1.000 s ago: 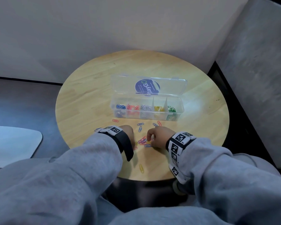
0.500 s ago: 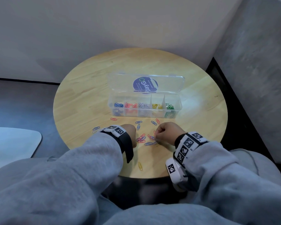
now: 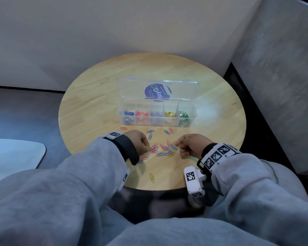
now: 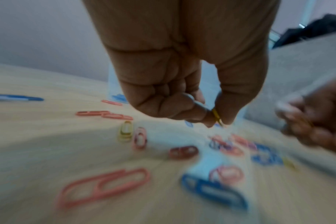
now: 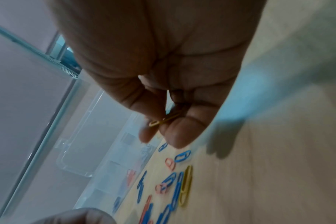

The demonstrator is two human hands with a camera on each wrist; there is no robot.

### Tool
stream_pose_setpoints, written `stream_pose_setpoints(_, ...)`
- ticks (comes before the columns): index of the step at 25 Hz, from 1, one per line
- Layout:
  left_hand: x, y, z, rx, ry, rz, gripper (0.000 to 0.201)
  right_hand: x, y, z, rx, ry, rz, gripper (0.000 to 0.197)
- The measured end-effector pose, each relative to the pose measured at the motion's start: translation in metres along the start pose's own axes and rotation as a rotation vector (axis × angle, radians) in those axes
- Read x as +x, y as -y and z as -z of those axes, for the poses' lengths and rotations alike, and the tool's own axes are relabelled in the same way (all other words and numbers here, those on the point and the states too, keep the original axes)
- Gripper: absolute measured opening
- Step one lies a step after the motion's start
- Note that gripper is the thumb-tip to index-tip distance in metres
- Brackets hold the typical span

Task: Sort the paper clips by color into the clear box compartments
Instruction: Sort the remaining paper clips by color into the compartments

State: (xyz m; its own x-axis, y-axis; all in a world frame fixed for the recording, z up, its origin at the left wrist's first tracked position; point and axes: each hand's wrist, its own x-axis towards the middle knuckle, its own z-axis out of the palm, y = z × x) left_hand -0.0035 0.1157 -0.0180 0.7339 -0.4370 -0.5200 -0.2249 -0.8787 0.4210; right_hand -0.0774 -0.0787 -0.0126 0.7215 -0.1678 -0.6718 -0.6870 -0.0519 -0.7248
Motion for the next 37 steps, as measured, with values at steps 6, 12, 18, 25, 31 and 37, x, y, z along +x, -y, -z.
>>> stream_pose_setpoints(6,-0.01,0.01,0.039,-0.899,-0.032,0.218,0.026,-0.009,0.0,-0.003,-0.411,0.031,0.034,0.022)
stream_pose_setpoints(12,-0.022,0.021,0.059,-1.198,0.07,0.235,0.024,-0.006,-0.007,-0.018,-1.054,-0.111,0.206,0.01)
stream_pose_setpoints(18,-0.011,0.019,0.05,-0.806,-0.021,0.414,0.037,0.001,-0.007,-0.016,-1.088,-0.058,0.252,0.011)
stream_pose_setpoints(25,0.01,0.044,0.043,0.129,0.085,0.44,0.019,-0.001,-0.008,-0.017,-1.132,-0.063,0.256,0.012)
stream_pose_setpoints(31,0.032,0.054,0.023,0.115,0.136,0.476,0.05,-0.004,-0.008,-0.023,-1.129,-0.046,0.218,0.015)
stream_pose_setpoints(37,0.039,0.053,0.013,0.083,0.105,0.44,0.051,0.003,-0.005,-0.029,-0.457,0.236,0.1,0.031)
